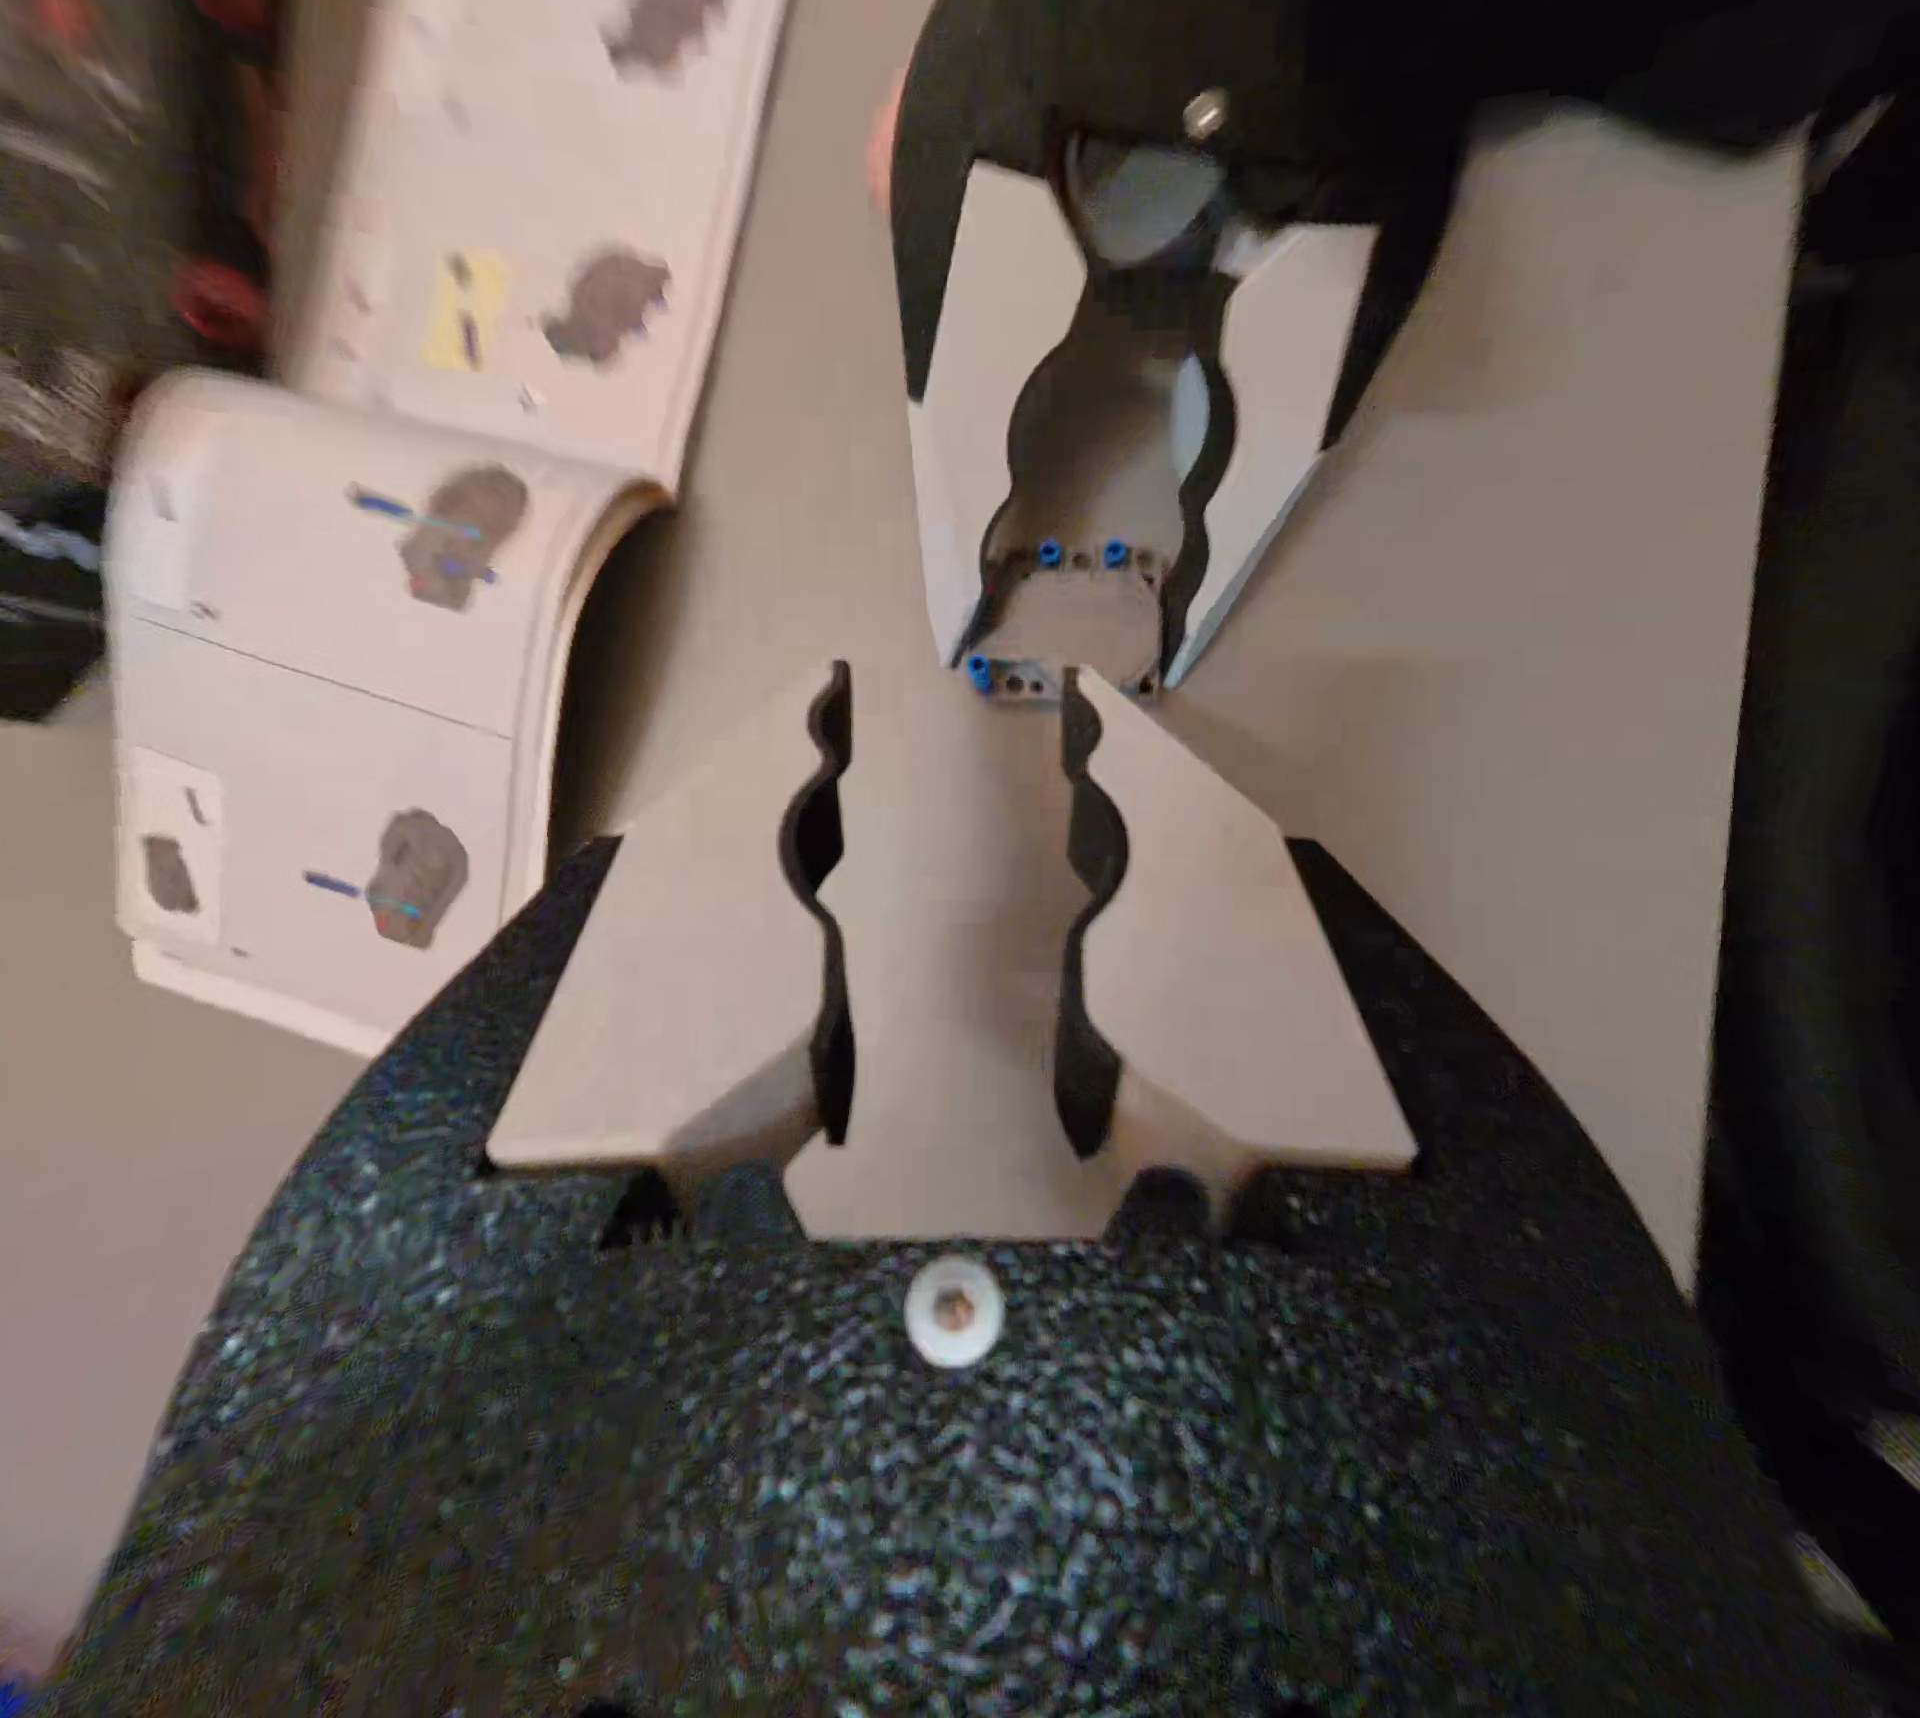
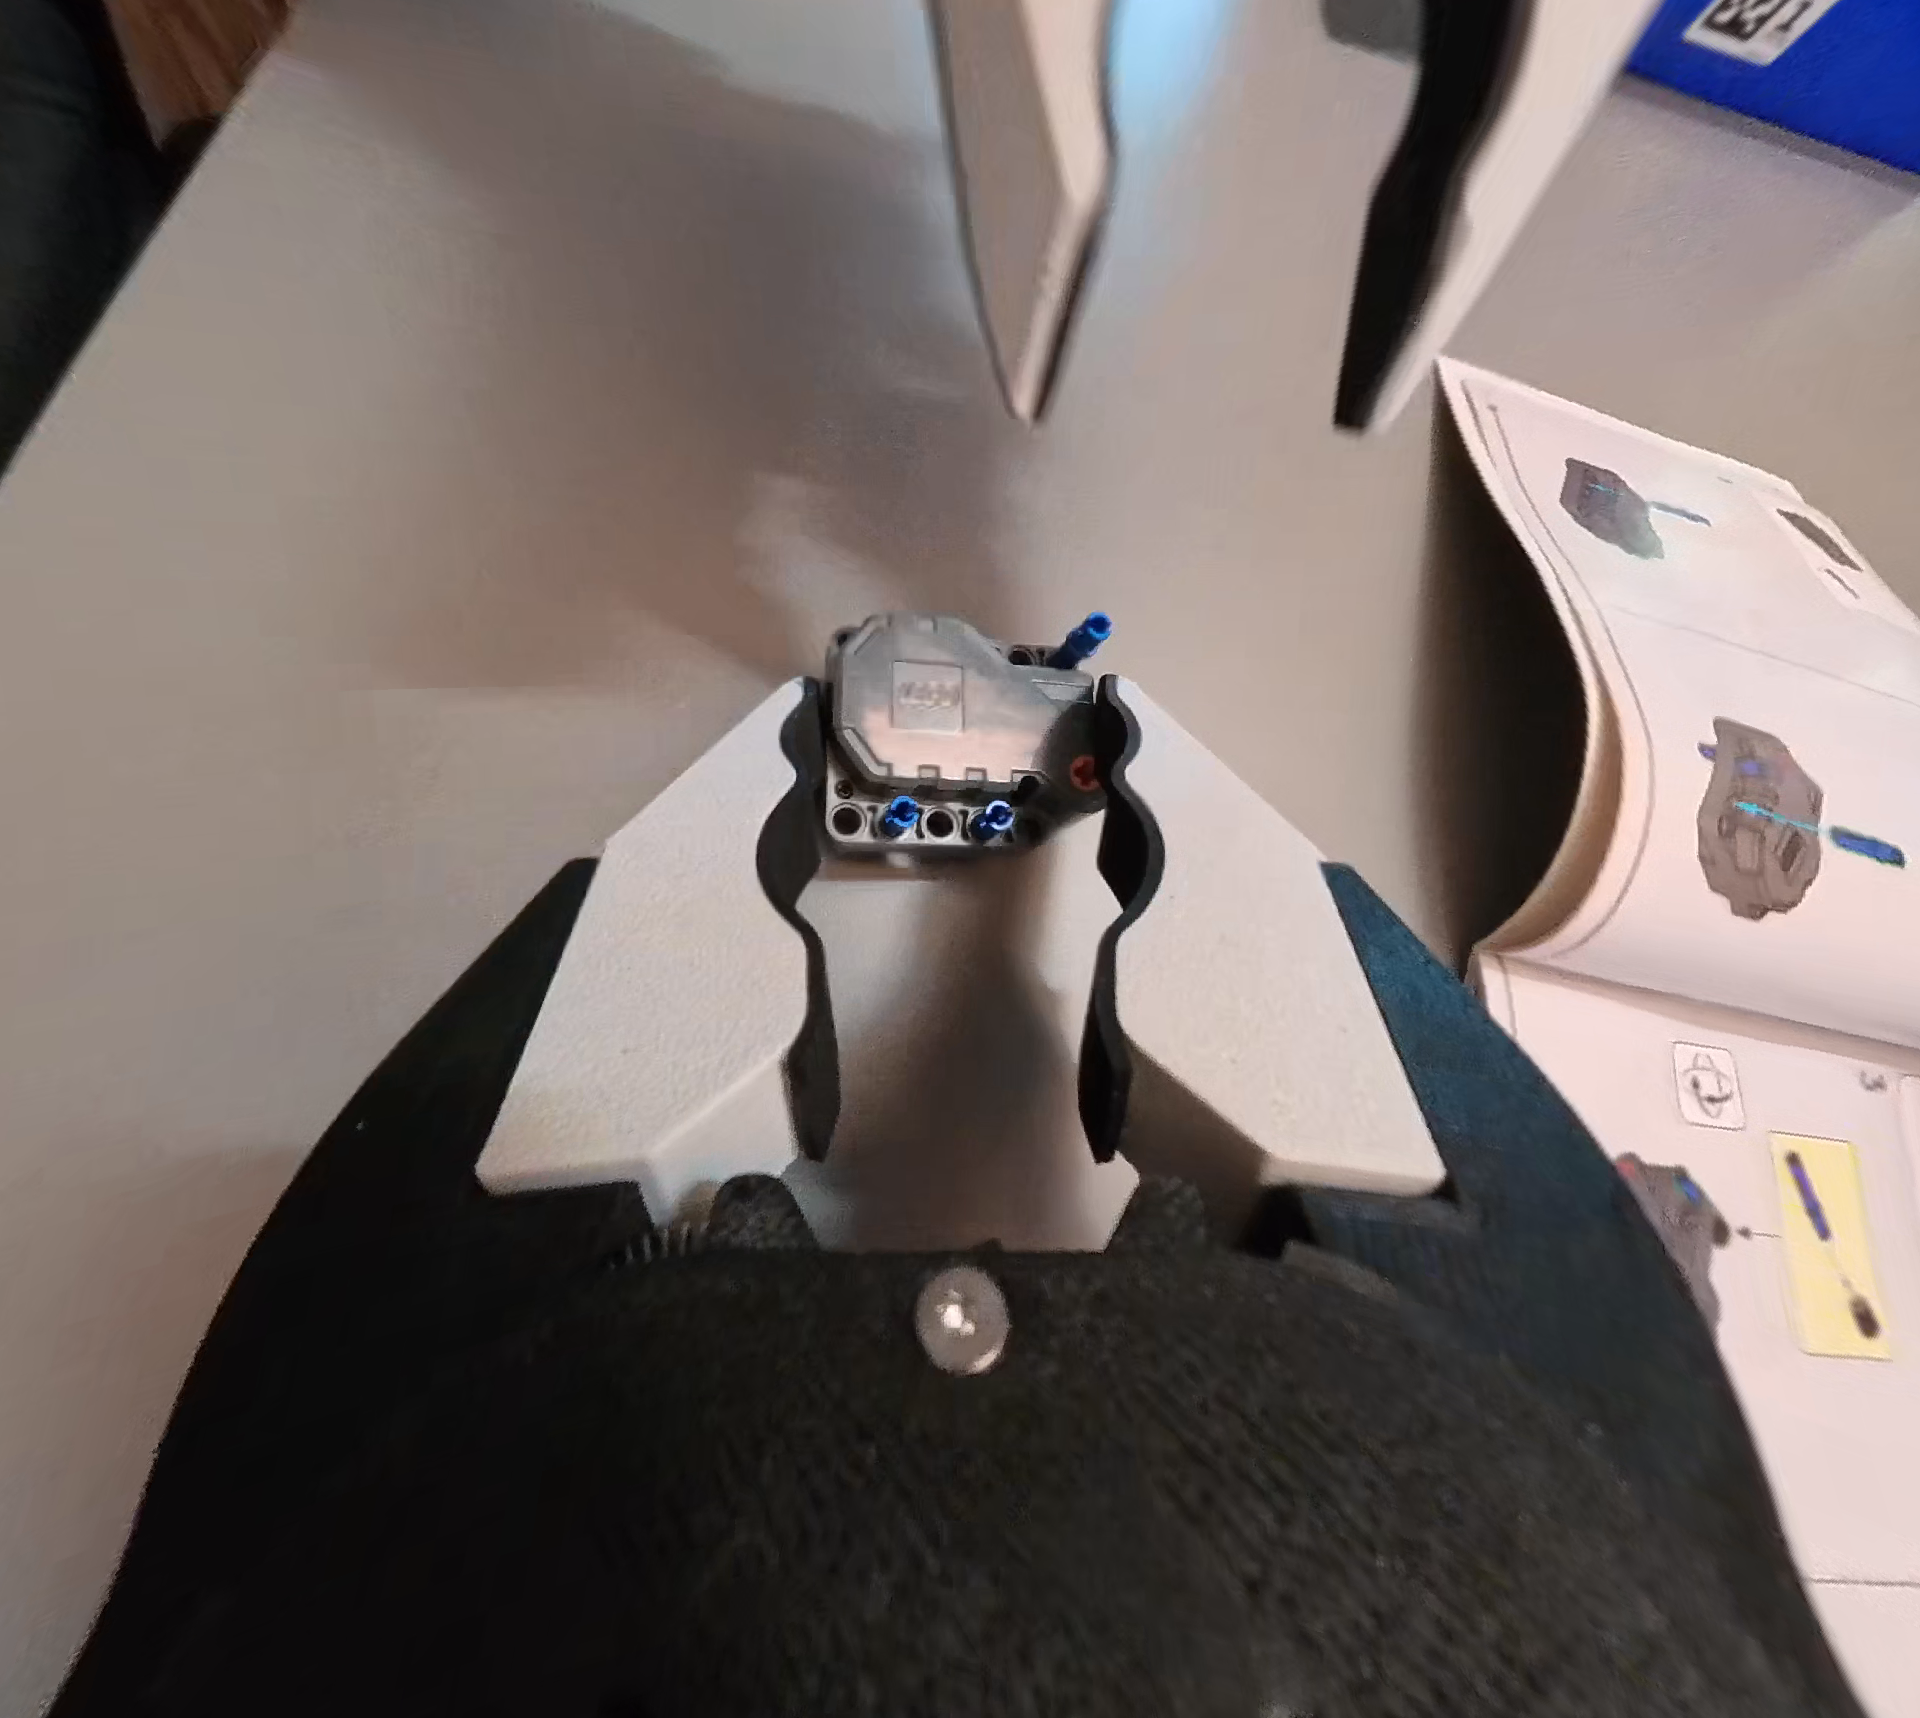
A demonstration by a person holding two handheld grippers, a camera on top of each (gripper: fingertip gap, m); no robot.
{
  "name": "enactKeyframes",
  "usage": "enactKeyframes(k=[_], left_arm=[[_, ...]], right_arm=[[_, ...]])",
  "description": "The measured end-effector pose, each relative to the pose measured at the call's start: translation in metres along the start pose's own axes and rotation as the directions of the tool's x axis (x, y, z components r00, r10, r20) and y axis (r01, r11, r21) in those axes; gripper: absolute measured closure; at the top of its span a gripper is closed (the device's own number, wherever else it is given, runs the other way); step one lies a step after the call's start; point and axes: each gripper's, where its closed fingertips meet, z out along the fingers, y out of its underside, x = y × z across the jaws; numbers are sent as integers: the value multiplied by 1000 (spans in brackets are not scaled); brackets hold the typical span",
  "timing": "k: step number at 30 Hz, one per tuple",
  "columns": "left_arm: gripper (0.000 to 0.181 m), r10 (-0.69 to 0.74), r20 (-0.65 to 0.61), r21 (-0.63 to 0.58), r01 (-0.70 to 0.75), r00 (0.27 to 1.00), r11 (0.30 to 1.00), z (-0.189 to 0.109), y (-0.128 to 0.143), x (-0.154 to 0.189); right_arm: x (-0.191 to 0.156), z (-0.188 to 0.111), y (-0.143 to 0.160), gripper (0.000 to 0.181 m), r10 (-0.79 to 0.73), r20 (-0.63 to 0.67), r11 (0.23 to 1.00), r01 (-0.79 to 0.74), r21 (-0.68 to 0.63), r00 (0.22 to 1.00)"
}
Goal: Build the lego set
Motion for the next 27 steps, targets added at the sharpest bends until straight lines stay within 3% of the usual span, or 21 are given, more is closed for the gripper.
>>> enactKeyframes(k=[1,3,5,9,12,14,19,23,27], left_arm=[[140,35,23,96,-37,999,995,-5,-4,1],[131,112,102,223,-133,988,966,-10,-6,4],[126,206,193,267,-253,959,930,-10,-6,8],[119,305,277,337,-390,911,857,-14,-26,19],[119,326,224,449,-394,918,802,-23,-52,35],[119,334,194,505,-386,922,772,-29,-65,41],[120,273,81,599,-266,959,756,-31,-80,38],[126,170,-117,716,-36,979,697,-39,-89,38],[138,103,-298,749,166,949,641,-38,-92,37]], right_arm=[[1,-4,-3,131,24,10,999,-24,31,1000],[3,-16,-17,131,89,44,985,-94,141,995],[5,-34,-38,130,180,122,930,-209,301,976],[2,-85,-82,130,247,437,674,-478,564,865],[4,-113,-94,131,192,618,486,-621,615,762],[3,-114,-90,131,183,694,451,-686,570,697],[-3,-119,-91,131,103,828,379,-792,479,551],[-7,-139,-98,131,-20,848,319,-800,508,530],[-1,-152,-99,131,-83,858,235,-827,511,507]])
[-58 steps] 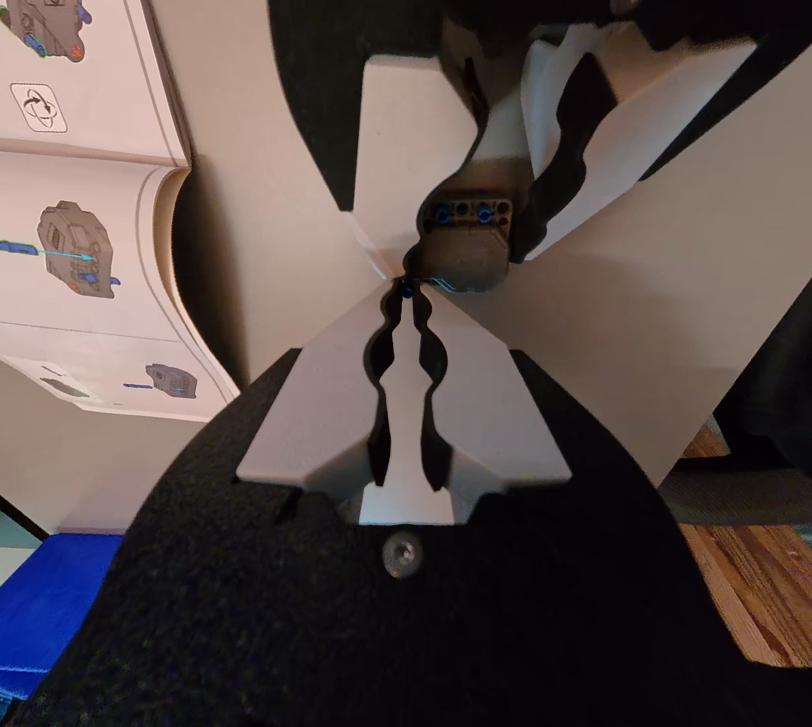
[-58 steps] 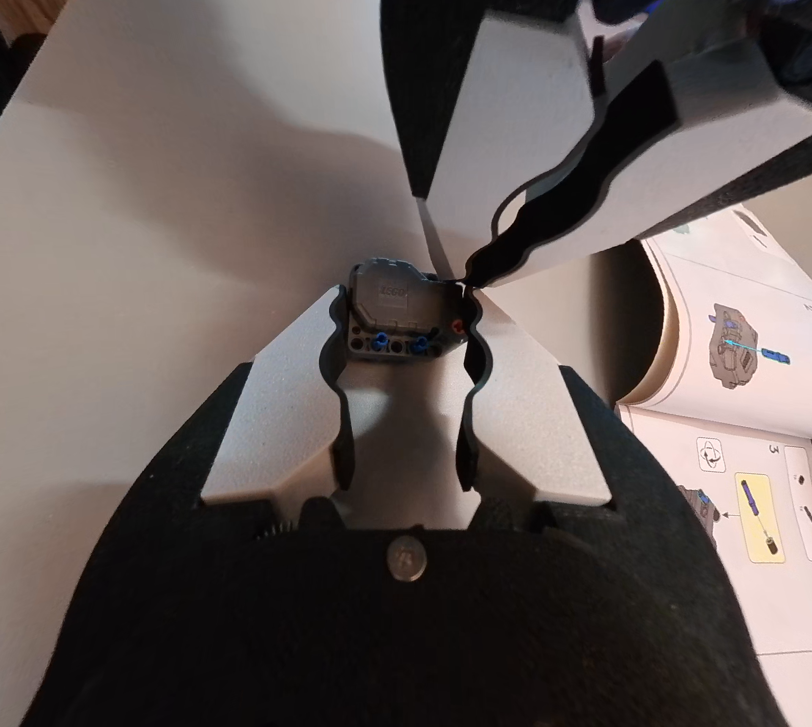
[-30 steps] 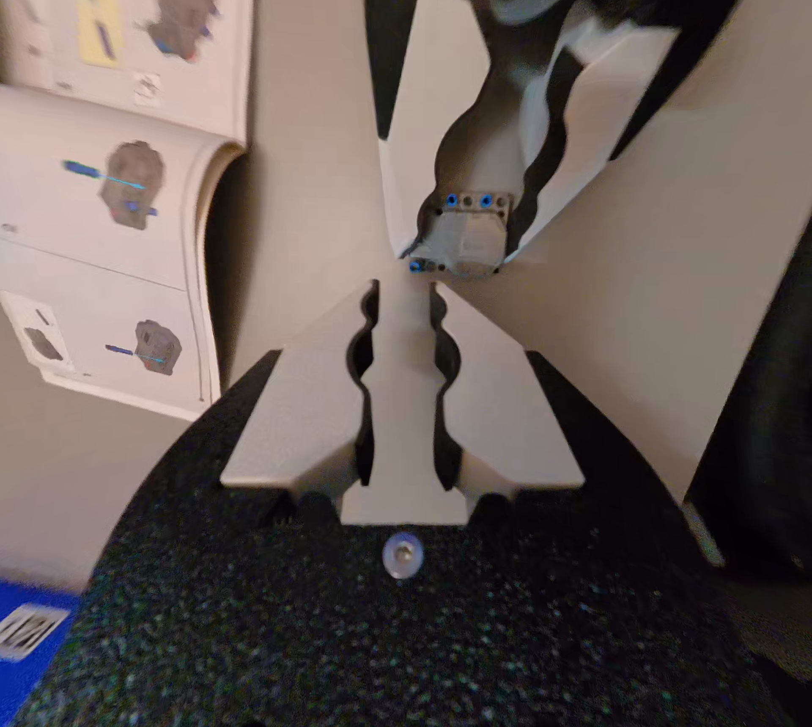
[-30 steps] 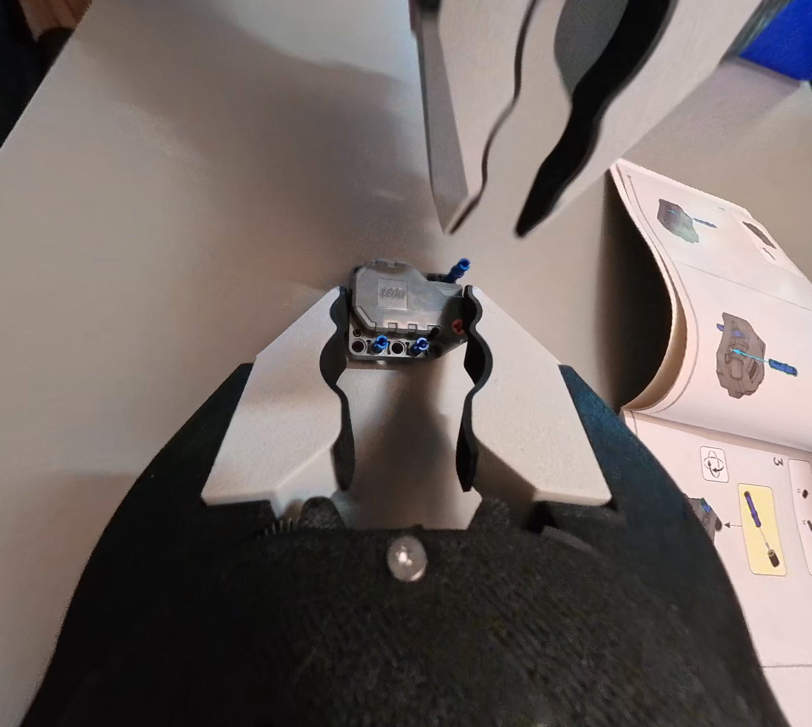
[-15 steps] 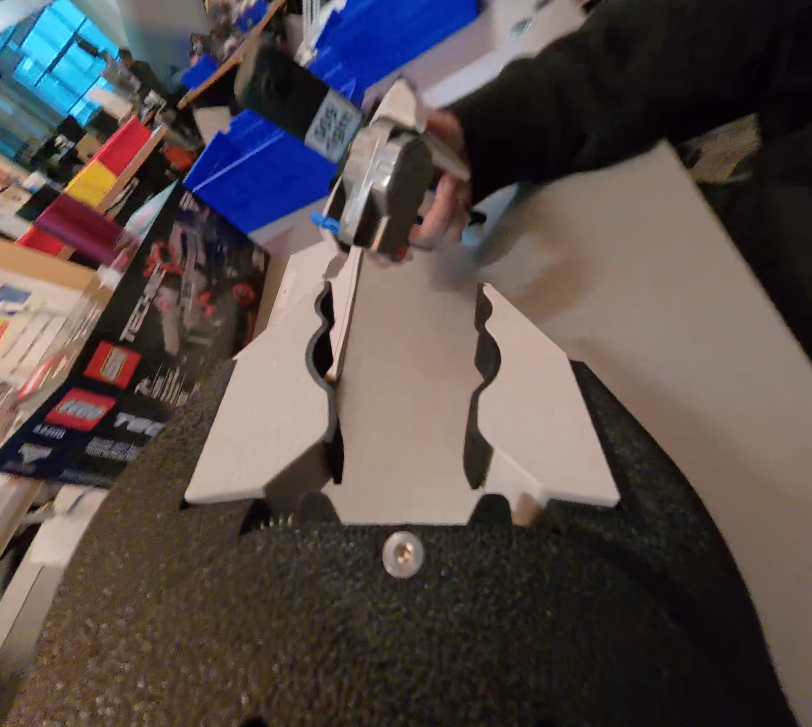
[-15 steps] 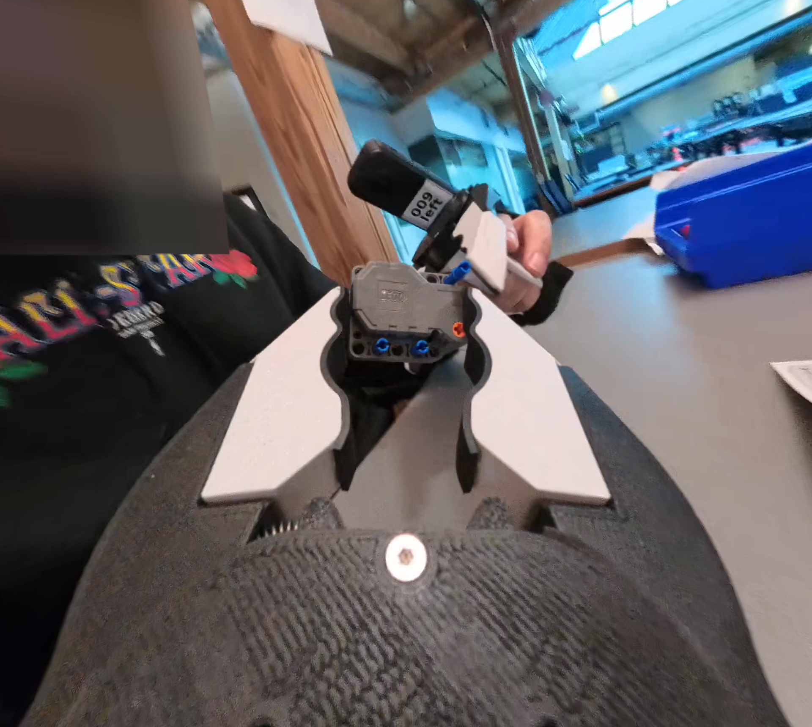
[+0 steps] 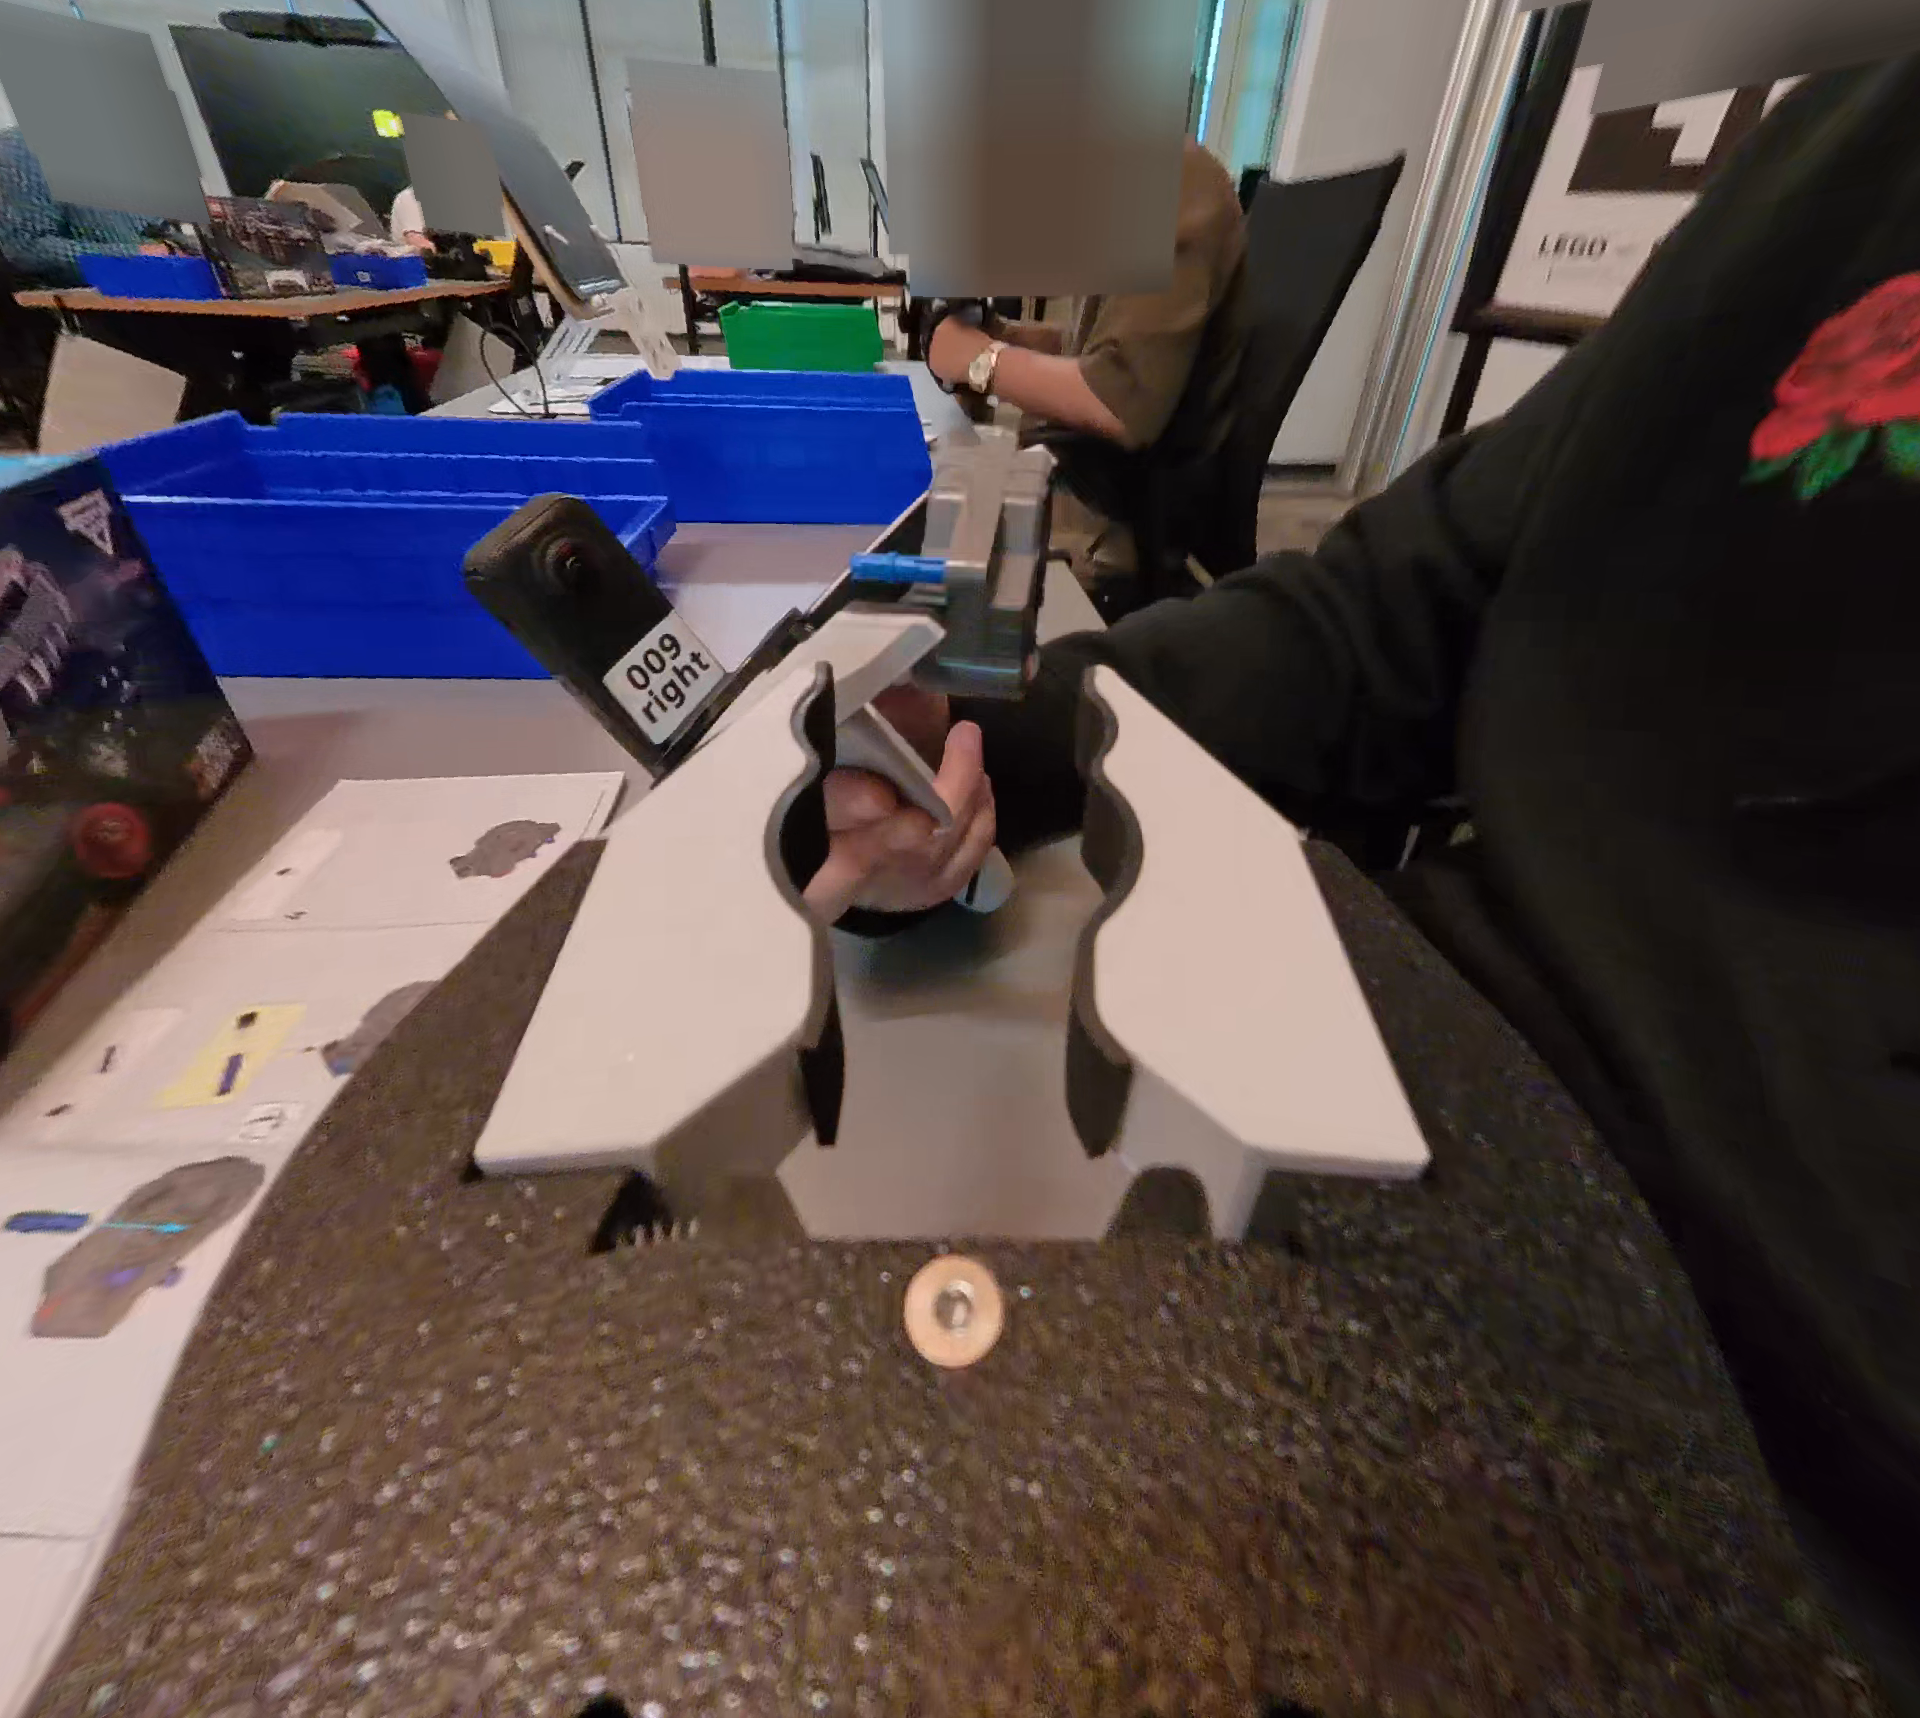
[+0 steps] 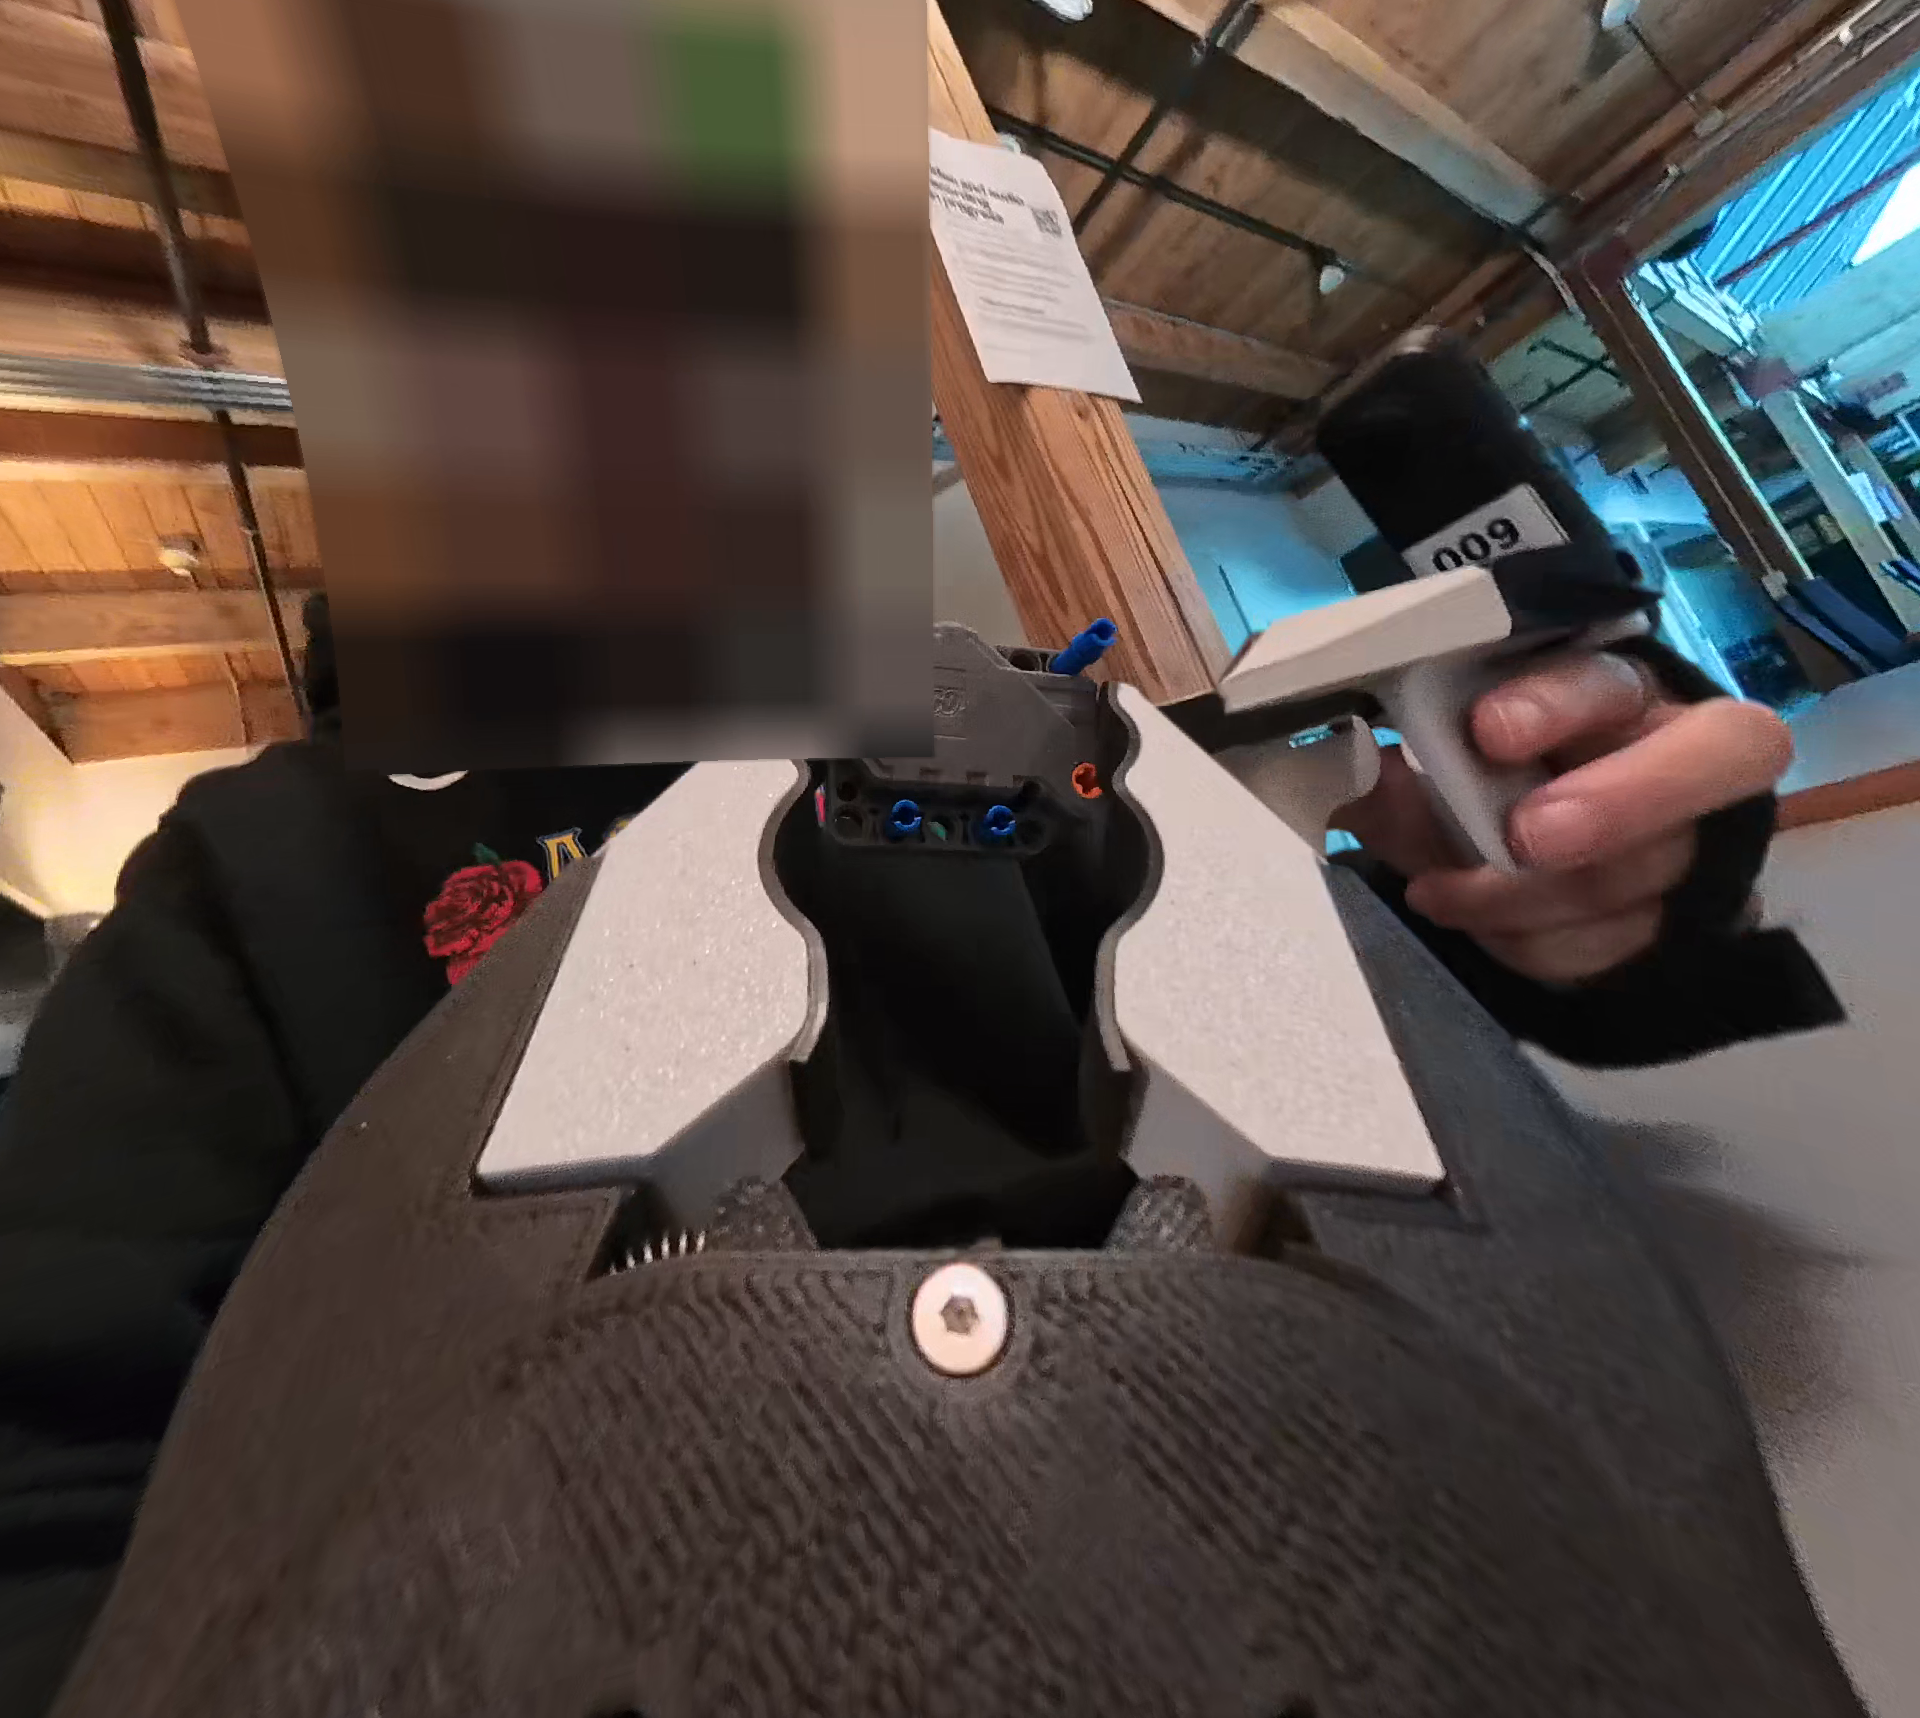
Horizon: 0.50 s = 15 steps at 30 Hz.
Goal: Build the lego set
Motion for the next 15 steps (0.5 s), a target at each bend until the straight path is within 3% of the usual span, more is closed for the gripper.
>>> enactKeyframes(k=[7,15], left_arm=[[138,-140,-61,155,148,988,977,1,-10,-8],[143,-122,-105,128,135,987,983,1,-4,-2]], right_arm=[[5,0,1,131,14,1,1000,-14,14,1000],[7,1,4,131,33,9,999,-33,10,999]])
